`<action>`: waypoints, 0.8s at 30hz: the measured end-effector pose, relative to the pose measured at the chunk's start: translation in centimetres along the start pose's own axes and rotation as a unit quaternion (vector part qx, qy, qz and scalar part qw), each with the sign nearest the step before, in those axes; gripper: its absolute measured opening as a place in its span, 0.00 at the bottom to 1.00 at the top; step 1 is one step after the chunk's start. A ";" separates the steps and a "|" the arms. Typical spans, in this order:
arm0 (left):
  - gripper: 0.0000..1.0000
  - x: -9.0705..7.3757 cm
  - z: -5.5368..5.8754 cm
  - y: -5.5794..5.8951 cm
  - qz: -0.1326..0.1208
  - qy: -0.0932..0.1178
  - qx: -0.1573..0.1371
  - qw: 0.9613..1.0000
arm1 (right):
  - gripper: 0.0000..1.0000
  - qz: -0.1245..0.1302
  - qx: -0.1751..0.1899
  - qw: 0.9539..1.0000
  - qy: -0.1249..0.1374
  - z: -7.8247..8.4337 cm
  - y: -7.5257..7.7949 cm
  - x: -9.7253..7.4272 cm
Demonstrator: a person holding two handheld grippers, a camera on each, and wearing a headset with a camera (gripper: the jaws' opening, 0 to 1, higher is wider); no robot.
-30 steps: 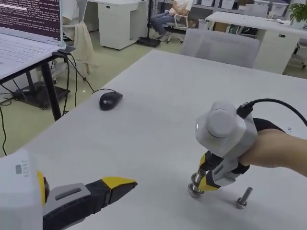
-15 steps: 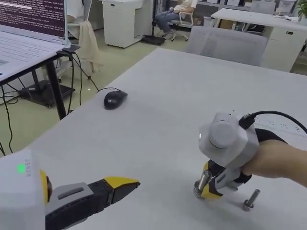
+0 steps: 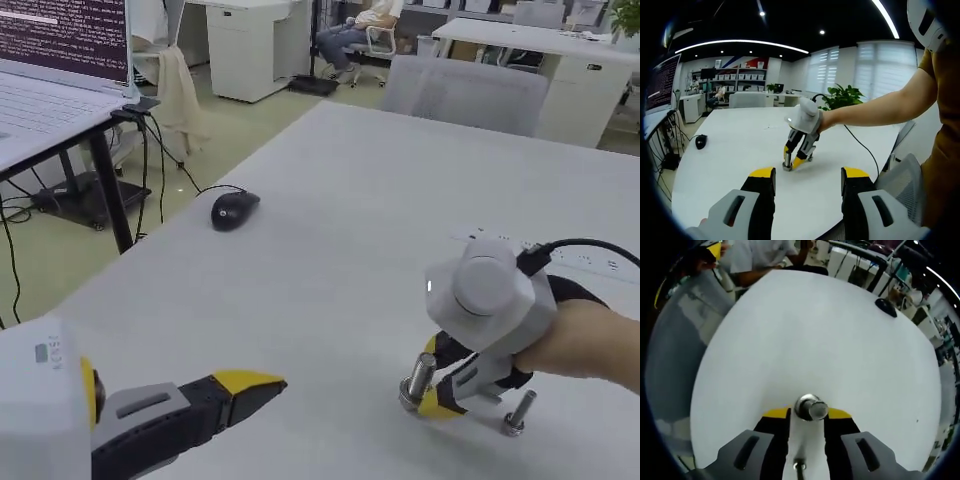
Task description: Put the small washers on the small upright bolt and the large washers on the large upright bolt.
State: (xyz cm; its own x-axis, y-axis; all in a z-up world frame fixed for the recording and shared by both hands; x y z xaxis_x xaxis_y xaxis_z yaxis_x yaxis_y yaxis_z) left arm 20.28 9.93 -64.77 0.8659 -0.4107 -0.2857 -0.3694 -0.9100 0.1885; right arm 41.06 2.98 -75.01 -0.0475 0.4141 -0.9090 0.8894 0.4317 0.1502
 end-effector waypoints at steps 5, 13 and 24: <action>0.51 0.3 -0.3 0.4 0.009 0.004 0.004 1.000 | 0.26 0.032 0.023 0.999 0.032 0.3 -0.5 -1.9; 0.51 0.9 -1.0 1.1 0.030 0.007 0.019 0.999 | 0.25 0.076 0.055 0.993 0.069 1.1 -2.4 -4.7; 0.51 2.2 -1.0 1.3 0.055 -0.013 0.040 0.998 | 0.25 0.137 0.128 0.969 0.161 1.4 -5.4 -7.6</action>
State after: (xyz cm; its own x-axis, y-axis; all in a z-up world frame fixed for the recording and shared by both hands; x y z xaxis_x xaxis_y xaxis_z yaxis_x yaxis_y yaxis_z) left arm 22.03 7.88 -64.19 0.8100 -0.5088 -0.2914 -0.4885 -0.8605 0.1445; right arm 37.28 -3.66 -69.46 0.1036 0.7320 -0.6733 0.9702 0.0747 0.2305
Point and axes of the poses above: the centre of the closed fingertips' face, and the gripper's own axes: x roughly forward along the fingers, y roughly to its right, z roughly out of its underside, the point moved 5 cm from there along -x, roughly backward along the fingers, and after that the axes turned 2 degrees about -x, right-handed, at the moved point
